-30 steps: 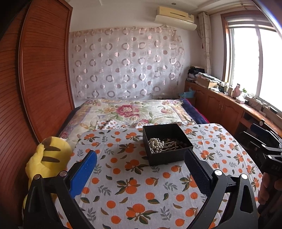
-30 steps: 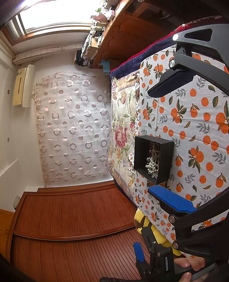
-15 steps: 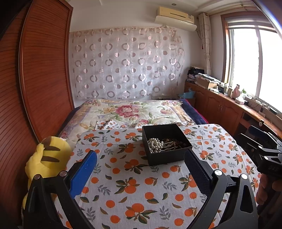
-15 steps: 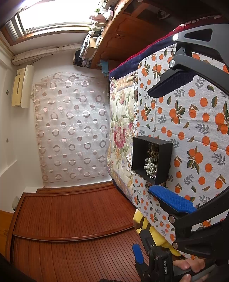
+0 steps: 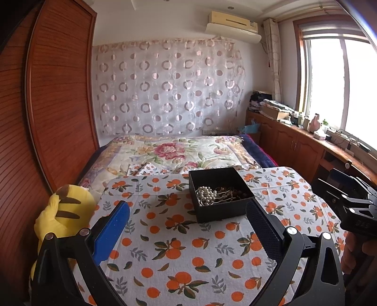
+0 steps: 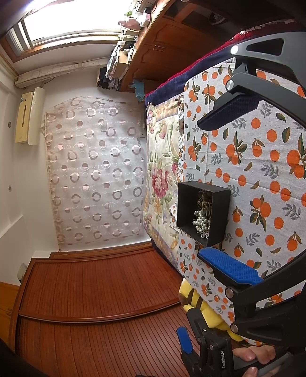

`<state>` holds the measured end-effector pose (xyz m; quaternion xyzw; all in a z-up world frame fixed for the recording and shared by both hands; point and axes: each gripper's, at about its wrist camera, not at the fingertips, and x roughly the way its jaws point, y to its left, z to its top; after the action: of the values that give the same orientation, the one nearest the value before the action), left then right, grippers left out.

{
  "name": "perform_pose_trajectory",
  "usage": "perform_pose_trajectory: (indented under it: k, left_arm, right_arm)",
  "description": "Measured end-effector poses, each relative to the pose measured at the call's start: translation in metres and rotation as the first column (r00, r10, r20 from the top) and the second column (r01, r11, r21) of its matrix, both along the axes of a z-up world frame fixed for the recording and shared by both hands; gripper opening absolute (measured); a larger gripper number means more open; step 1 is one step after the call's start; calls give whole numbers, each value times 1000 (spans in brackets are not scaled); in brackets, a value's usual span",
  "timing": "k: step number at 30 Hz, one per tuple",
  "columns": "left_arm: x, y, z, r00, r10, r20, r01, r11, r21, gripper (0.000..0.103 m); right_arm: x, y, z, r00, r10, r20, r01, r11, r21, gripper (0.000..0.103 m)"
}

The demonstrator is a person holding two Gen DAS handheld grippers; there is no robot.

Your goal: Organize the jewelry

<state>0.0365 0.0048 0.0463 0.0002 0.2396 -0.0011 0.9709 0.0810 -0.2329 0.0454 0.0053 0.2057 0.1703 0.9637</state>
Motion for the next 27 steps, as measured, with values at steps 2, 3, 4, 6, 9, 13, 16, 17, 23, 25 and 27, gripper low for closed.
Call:
perform_pose_trajectory:
  k: [2, 3, 4, 6, 9, 13, 16, 17, 23, 25, 27]
  left_arm:
    - [0, -1, 1, 1000, 0, 2, 0, 1000, 0, 95]
    - [0, -2, 2, 1000, -1, 3, 1, 1000, 0, 95]
    - [0, -1, 2, 1000, -1, 3, 1, 1000, 0, 95]
    - [0, -2, 2, 1000, -2, 3, 2, 1000, 0, 95]
    - [0, -3, 2, 1000, 0, 4, 0, 1000, -1, 95]
    - [0, -2, 2, 1000, -1, 4, 1, 1000, -1, 95]
    - [0, -1, 1, 1000, -1, 3, 1, 1000, 0, 95]
    - [0, -1, 1, 1000, -1, 3, 1, 1000, 0, 95]
    - [-1, -2, 1, 1000, 0, 5, 0, 1000, -1, 95]
    - [-1, -2, 1, 1000, 0, 5, 0, 1000, -1, 95]
    - [0, -2, 1, 1000, -1, 5, 1, 1000, -1, 95]
  right_arm:
    - [0, -1, -1, 1000, 1, 0, -1, 1000, 2, 100]
    - [0, 0, 0, 1000, 0, 0, 0, 1000, 2, 100]
    - [0, 0, 0, 1000, 0, 0, 0, 1000, 1, 100]
    - [0, 0, 0, 1000, -1, 0, 1, 1000, 1, 100]
    - [0, 0, -1, 1000, -1, -1, 1, 1000, 1, 100]
    - [0, -1, -1, 1000, -1, -2, 1, 1000, 2, 100]
    - [0, -1, 0, 1000, 0, -1, 0, 1000, 3, 100]
    - [0, -1, 0, 1000, 1, -1, -1, 1000, 1, 100]
    - [0, -1, 0, 1000, 0, 0, 0, 1000, 4, 100]
    - [0, -1, 0, 1000, 0, 0, 0, 1000, 3, 100]
    - [0, -1, 0, 1000, 0, 0, 0, 1000, 4, 100]
